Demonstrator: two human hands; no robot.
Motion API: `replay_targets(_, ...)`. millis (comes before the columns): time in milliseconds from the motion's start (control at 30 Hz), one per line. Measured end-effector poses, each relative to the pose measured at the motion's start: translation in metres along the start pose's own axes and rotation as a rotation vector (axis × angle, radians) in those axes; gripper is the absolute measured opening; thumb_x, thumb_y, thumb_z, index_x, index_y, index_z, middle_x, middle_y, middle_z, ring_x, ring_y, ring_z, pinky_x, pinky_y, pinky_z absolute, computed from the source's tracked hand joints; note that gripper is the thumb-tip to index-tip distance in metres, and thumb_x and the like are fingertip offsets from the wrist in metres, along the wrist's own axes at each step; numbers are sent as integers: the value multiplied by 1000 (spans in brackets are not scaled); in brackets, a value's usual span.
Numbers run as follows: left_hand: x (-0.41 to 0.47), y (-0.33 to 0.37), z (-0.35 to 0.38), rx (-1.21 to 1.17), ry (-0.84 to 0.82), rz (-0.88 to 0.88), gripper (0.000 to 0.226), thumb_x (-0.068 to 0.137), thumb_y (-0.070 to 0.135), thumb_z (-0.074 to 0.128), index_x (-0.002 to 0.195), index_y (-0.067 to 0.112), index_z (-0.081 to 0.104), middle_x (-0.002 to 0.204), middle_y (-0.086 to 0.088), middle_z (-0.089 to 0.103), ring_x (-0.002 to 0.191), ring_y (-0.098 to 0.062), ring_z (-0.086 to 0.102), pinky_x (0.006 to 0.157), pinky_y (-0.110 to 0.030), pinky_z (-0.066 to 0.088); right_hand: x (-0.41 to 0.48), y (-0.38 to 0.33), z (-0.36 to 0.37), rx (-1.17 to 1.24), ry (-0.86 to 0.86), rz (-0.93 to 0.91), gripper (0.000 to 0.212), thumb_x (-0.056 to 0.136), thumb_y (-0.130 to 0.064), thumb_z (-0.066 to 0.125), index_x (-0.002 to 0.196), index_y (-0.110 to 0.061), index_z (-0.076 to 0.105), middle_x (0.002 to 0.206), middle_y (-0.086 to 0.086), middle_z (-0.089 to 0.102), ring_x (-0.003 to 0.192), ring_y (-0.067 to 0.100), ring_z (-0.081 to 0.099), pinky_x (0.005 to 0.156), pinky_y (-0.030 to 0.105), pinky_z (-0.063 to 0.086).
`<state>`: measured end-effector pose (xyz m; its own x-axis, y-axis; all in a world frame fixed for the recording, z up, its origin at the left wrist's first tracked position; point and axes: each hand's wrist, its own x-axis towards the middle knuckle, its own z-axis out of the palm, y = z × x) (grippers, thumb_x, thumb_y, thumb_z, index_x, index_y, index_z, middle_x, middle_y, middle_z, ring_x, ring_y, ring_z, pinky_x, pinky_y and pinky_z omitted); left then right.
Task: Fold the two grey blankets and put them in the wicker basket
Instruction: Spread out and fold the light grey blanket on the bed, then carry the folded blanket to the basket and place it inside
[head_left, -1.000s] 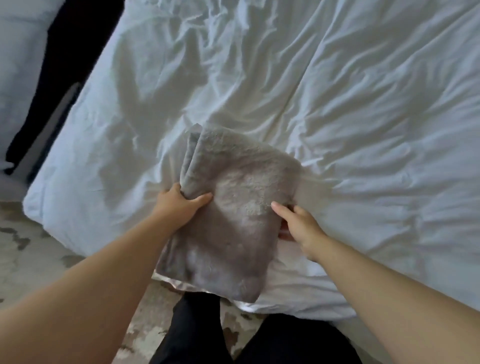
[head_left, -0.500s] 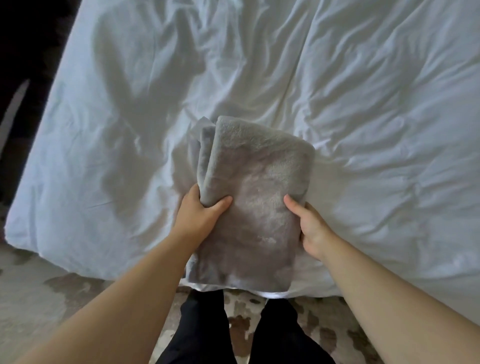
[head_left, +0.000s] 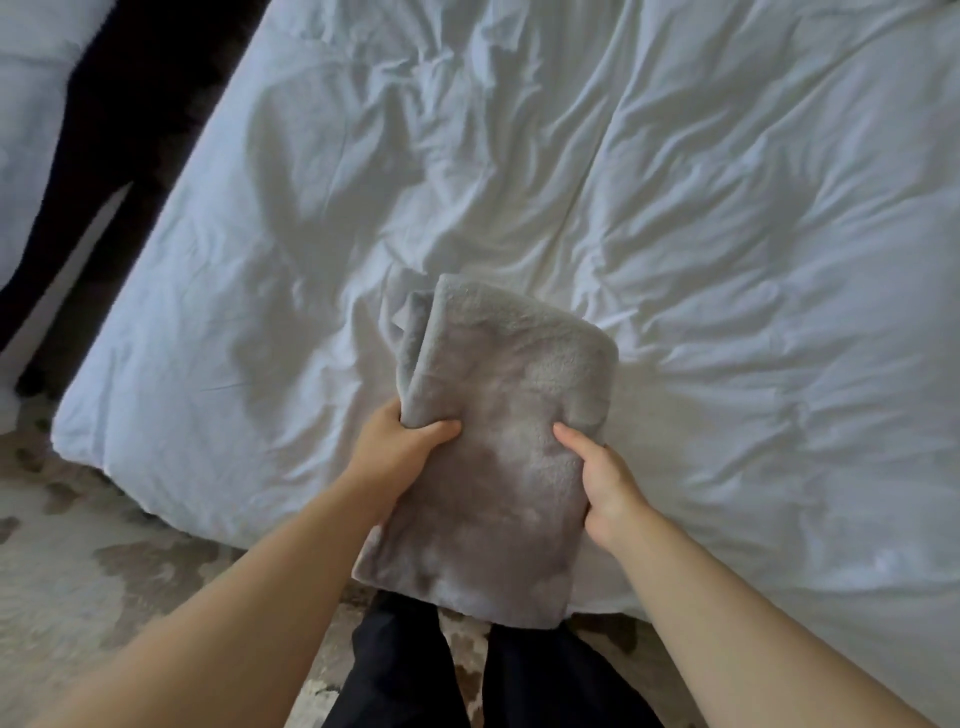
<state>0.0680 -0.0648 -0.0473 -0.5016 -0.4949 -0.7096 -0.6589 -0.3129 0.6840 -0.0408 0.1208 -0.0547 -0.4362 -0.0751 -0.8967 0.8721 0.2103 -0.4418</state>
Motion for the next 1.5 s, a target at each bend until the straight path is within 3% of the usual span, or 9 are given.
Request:
replay_targets(267,-89,30,-32,-343,125,-78,29,68,27,81,93,17,71,84,-6,76,79,-24,73,71,-36,57,-73,-55,4,-136,-292,-112,46,75,-31,76,114,-9,65,102,13,74,93,31,71,89,50,54)
replay_targets(433,-178,40,-85,-538,369,72,36,61,32,83,92,16,72,85,-8,76,77,-22,73,59,-31,56,-140,-73,70,-300,-552,-241,47,74,-35,77,112,-12,64,98,8,75,90,25,72,83,44,57)
replay_targets(567,-265,27,-140,-690,643,286,26,62,36,80,84,24,75,91,-10,75,80,-23,73,59,-28,56,-209,-49,139,-394,-824,-279,48,74,-34,76,116,-14,63,102,6,74,93,23,72,81,37,56)
replay_targets(667,-329,8,-173,-846,834,372,41,72,51,71,98,20,71,95,-8,75,85,-23,73,63,-33,58,-266,-16,178,-507,-992,-277,49,76,-34,74,118,-11,62,107,8,73,98,25,70,88,40,54)
replay_targets(900,-429,-54,-245,-1065,1078,416,58,77,60,60,118,20,64,113,-7,70,104,-26,67,94,-47,50,-364,65,248,-732,-1186,-373,42,78,-34,72,110,-8,65,101,8,74,94,23,71,82,37,56)
replay_targets(1100,-456,-101,-334,-1096,1089,451,39,89,45,57,114,16,64,105,-4,73,94,-19,71,70,-30,57,-408,132,329,-820,-1225,-405,34,81,-31,71,106,-8,67,99,9,75,91,22,72,65,27,57)
replay_targets(1267,-459,-140,-420,-1121,1015,452,35,88,41,60,111,15,66,103,-7,74,94,-23,71,68,-30,58,-431,179,399,-860,-1187,-459,30,82,-25,70,103,-4,68,97,13,74,90,25,72,72,31,54)
replay_targets(1400,-443,-162,-488,-1138,959,444,31,87,39,62,108,17,66,101,-6,74,92,-21,72,62,-26,58,-437,198,458,-905,-1165,-480,26,81,-23,71,99,-3,69,85,11,75,68,20,72,46,22,50)
replay_targets(1500,-417,-166,-548,-1135,917,433,38,79,42,66,108,17,66,101,-6,74,91,-20,72,61,-24,57,-436,208,518,-906,-1134,-465,29,80,-22,72,100,-2,69,93,17,74,84,29,72,70,35,58)
